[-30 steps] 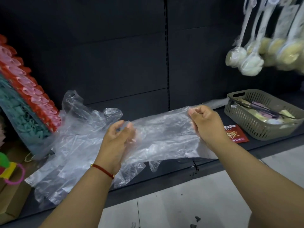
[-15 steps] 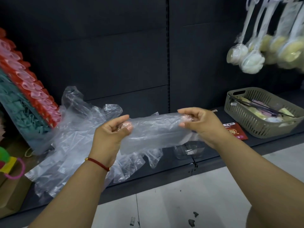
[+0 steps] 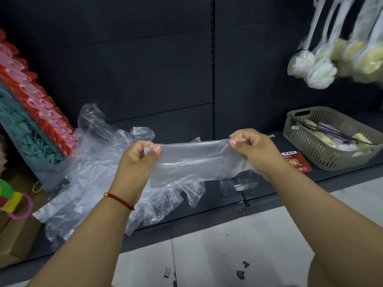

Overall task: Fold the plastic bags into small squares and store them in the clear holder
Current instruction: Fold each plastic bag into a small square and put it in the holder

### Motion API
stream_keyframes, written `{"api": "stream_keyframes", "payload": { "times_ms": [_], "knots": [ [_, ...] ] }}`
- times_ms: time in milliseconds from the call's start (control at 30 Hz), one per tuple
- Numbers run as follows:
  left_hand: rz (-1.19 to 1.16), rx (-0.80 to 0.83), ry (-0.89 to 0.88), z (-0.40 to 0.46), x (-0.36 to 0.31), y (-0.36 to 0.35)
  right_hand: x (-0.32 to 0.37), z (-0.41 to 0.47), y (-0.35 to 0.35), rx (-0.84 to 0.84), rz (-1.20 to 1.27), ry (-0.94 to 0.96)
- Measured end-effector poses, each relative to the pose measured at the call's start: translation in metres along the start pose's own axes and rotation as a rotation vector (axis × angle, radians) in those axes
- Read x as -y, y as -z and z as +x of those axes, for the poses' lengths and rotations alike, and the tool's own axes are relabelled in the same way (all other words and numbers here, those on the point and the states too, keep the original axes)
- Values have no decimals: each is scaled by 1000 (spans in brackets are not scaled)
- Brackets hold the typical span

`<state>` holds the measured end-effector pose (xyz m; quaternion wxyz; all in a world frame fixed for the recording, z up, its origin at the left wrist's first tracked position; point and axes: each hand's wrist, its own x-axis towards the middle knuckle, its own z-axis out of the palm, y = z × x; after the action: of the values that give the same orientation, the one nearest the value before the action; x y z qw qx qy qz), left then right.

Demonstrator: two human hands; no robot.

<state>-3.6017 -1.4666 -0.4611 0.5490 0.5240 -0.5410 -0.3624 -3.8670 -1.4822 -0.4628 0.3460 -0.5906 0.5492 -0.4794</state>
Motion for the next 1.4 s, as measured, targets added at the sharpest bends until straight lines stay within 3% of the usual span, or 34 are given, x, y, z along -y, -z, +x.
{"api": "stream_keyframes", "payload": {
  "times_ms": [67, 233, 433, 567, 667, 833, 1000, 1167, 1400],
  "knots": [
    [56, -77, -69, -5, 0, -8, -1, -2, -4, 1, 8, -37],
    [227, -187, -269, -12, -1, -18, 4, -9, -13, -76, -278, 82],
    [123, -228, -118, -4, 0, -18, 6, -7, -10, -97, -220, 32],
    [-9, -267, -9, -2, -2, -14, 3, -9, -3, 118, -3, -37],
    [-5, -182, 16, -2, -7, -10, -1, -9, 1, 202, 132, 8],
    [-101, 38, 162, 0, -12, 3, -2, -8, -3, 102, 144, 21],
    [-18, 181, 155, -2, -5, 15, -2, -8, -2, 106, 166, -22],
    [4, 223, 150, 1, -9, 23, 2, -10, 2, 126, 140, -9],
    [88, 143, 78, 3, -10, 25, 2, -10, 0, 84, 46, -19]
  ]
}}
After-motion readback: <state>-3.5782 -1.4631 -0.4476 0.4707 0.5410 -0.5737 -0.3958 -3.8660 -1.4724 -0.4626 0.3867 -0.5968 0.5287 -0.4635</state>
